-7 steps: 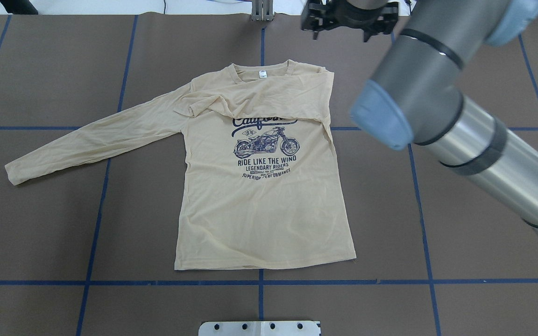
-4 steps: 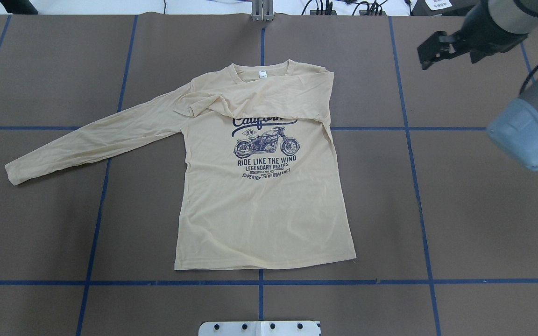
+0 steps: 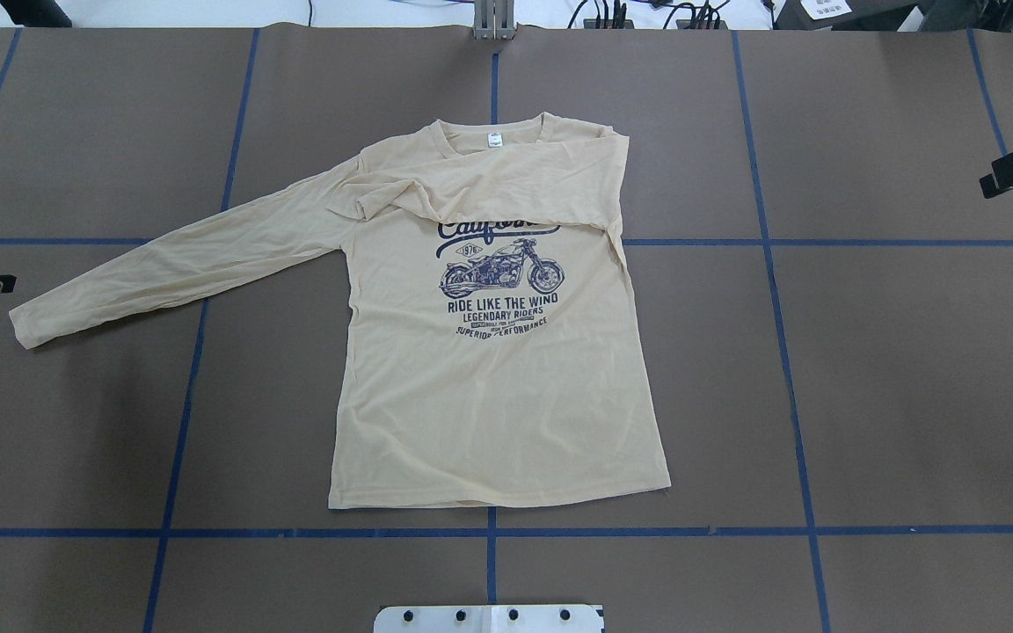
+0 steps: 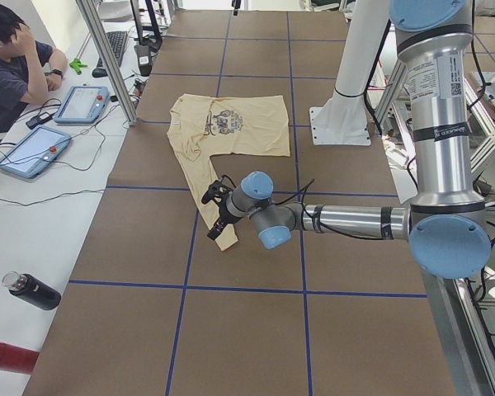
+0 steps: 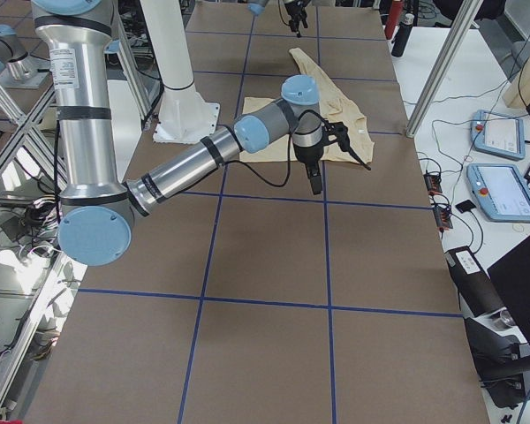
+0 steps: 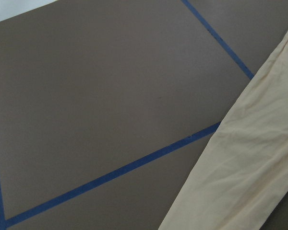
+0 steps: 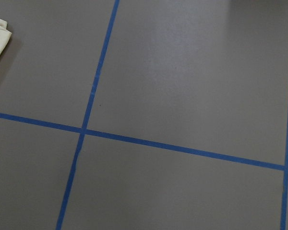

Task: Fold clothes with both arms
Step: 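Release the sleeve and withdraw the right gripper, then grasp the cuff of the other sleeve with the left gripper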

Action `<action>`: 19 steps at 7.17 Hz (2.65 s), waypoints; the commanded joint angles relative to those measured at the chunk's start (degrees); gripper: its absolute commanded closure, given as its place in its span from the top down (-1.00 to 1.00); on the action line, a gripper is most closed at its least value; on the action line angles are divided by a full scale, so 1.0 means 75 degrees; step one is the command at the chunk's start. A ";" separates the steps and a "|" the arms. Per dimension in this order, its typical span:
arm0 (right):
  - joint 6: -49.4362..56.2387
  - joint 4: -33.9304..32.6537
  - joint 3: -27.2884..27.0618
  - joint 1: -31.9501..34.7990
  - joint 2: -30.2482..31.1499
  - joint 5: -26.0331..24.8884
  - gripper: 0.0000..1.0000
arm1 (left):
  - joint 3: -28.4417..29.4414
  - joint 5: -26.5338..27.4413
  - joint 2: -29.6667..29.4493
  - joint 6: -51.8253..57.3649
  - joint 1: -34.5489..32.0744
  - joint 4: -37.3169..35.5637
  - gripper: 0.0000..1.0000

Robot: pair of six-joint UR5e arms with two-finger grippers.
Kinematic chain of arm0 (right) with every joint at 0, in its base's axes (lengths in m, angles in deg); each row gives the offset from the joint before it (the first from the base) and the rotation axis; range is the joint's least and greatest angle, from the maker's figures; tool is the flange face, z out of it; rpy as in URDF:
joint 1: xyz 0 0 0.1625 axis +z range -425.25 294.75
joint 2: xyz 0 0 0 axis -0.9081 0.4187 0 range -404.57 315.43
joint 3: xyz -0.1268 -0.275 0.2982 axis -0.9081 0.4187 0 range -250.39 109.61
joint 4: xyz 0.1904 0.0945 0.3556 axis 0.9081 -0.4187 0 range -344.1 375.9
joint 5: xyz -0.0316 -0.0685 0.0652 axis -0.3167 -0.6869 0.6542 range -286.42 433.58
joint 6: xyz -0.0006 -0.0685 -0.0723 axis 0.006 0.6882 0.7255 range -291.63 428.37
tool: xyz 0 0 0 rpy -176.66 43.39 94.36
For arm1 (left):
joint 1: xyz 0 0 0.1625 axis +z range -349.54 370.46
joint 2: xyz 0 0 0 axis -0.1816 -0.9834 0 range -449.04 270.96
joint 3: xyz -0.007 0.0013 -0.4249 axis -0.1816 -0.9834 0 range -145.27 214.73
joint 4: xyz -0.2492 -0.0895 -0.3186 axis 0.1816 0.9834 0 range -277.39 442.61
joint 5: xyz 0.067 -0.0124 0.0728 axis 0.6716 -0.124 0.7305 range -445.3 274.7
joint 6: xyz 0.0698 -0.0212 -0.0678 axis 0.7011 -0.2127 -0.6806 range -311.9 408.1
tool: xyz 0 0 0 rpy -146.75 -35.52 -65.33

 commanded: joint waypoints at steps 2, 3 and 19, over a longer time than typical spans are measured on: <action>0.0060 0.0118 -0.0011 0.0101 0.0214 0.0036 0.99 | 0.0841 0.0301 -0.0009 -0.0712 0.0693 0.1079 0.96; 0.0060 0.0118 -0.0011 0.0101 0.0214 0.0047 0.99 | 0.0853 0.0324 -0.0021 -0.1027 0.0973 0.1080 0.92; 0.0002 0.0130 -0.0012 0.0089 0.0144 0.0024 1.00 | 0.0129 -0.0519 -0.1139 -0.0085 0.0181 -0.0585 -1.00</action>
